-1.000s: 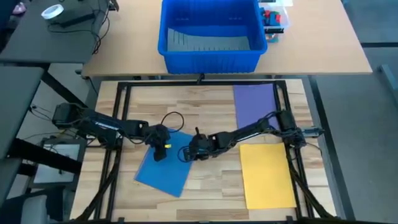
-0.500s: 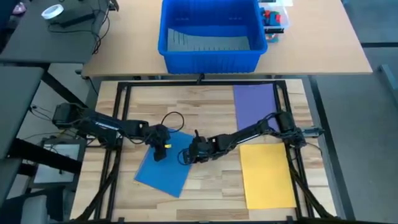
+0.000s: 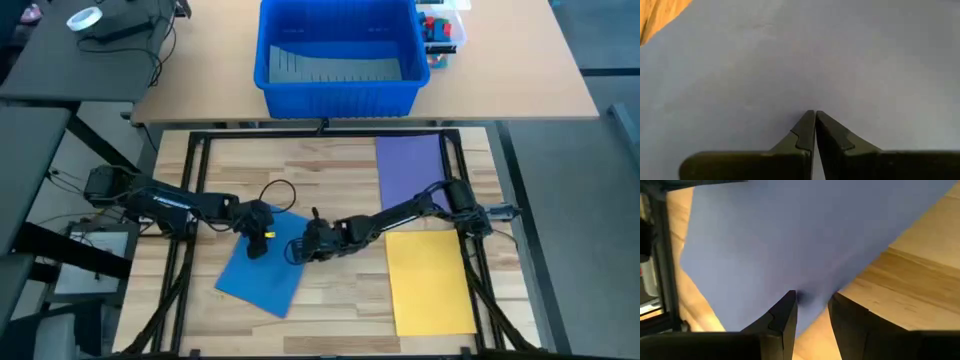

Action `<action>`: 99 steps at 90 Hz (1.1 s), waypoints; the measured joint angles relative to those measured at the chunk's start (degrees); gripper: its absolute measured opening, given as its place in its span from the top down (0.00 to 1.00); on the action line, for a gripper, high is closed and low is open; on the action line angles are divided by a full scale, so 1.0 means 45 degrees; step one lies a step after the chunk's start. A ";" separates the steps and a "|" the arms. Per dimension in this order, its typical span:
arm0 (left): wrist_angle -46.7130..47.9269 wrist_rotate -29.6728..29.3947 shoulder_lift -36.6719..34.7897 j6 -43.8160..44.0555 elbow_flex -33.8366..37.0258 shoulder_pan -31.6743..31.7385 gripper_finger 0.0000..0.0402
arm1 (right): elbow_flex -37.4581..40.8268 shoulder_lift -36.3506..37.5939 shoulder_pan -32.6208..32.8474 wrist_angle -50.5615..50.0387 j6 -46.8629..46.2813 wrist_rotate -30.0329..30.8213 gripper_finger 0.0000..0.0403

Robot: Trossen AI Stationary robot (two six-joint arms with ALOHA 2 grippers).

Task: Organize paper
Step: Put the blue paper on the table

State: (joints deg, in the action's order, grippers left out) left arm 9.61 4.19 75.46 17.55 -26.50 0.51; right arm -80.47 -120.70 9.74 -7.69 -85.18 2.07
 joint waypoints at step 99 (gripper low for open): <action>0.0355 0.0000 0.0005 -0.0096 0.0005 0.0003 1.00 | -0.1625 -0.0199 -0.0472 -0.1922 0.0677 -0.1334 0.75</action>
State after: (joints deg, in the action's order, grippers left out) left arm 11.20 4.19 75.48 17.12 -26.48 0.53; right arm -87.79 -121.60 7.61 -16.34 -82.13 -3.93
